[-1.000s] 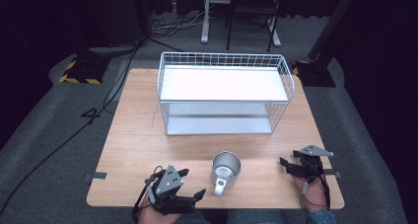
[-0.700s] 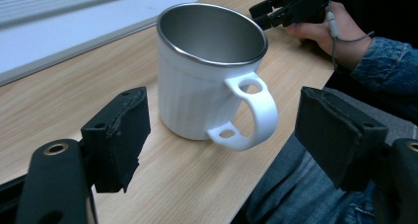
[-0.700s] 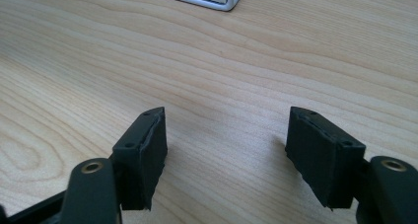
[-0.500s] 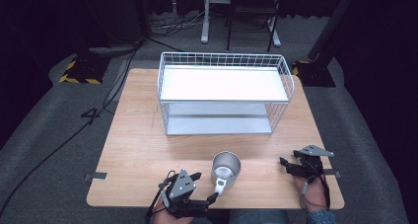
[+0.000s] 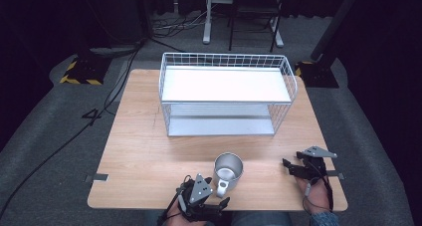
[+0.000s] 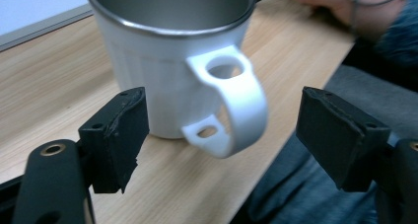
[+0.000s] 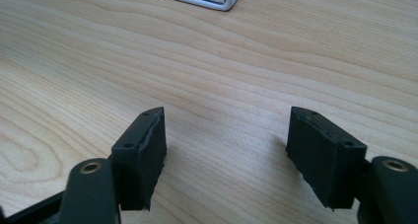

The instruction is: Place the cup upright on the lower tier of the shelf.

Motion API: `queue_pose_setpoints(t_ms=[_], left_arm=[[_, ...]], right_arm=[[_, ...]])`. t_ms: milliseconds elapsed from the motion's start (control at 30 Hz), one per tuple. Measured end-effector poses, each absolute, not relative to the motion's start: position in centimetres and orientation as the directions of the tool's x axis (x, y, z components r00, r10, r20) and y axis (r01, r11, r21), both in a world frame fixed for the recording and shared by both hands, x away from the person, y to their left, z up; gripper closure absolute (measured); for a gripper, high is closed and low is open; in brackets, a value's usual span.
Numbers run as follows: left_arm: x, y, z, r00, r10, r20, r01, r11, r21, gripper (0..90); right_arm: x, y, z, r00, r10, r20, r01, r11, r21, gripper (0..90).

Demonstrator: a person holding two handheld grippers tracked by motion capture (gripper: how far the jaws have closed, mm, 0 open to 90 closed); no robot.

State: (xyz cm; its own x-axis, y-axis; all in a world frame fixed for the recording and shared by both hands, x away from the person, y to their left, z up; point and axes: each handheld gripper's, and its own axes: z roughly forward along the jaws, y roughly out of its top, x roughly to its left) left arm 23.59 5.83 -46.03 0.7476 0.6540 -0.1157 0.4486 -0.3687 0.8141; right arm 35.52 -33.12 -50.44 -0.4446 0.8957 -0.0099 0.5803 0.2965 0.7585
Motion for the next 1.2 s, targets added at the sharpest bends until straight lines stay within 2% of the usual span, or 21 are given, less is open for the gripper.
queue_pose_setpoints(t_ms=[100,333,433,700,1000,1200], left_arm=[[23.7,5.5,-46.3,0.739,0.666,-0.101,0.452,-0.38,0.807,24.6],[23.5,5.7,-46.3,0.73,0.68,-0.067,0.438,-0.39,0.81,44.4],[23.4,5.9,-46.2,0.73,0.681,-0.05,0.428,-0.399,0.811,48.4],[23.6,6.5,-45.9,0.707,0.707,-0.004,0.42,-0.416,0.807,65.7],[24.9,7.2,-45.9,0.677,0.736,-0.013,0.44,-0.39,0.809,62.1],[25.5,6.8,-45.8,0.696,0.718,-0.011,0.433,-0.406,0.805,69.8]], right_arm=[[35.5,-33.1,-50.4,-0.444,0.896,-0.01,0.58,0.296,0.759,31.3],[35.5,-33.1,-50.4,-0.444,0.896,-0.011,0.58,0.296,0.759,31.3],[35.5,-33.1,-50.4,-0.443,0.896,-0.01,0.581,0.296,0.758,31.3],[35.5,-33.1,-50.4,-0.442,0.897,-0.012,0.58,0.296,0.758,31.3],[35.5,-33.1,-50.4,-0.443,0.896,-0.012,0.579,0.297,0.759,31.3],[35.4,-33.1,-50.4,-0.44,0.898,-0.009,0.583,0.294,0.757,31.3]])
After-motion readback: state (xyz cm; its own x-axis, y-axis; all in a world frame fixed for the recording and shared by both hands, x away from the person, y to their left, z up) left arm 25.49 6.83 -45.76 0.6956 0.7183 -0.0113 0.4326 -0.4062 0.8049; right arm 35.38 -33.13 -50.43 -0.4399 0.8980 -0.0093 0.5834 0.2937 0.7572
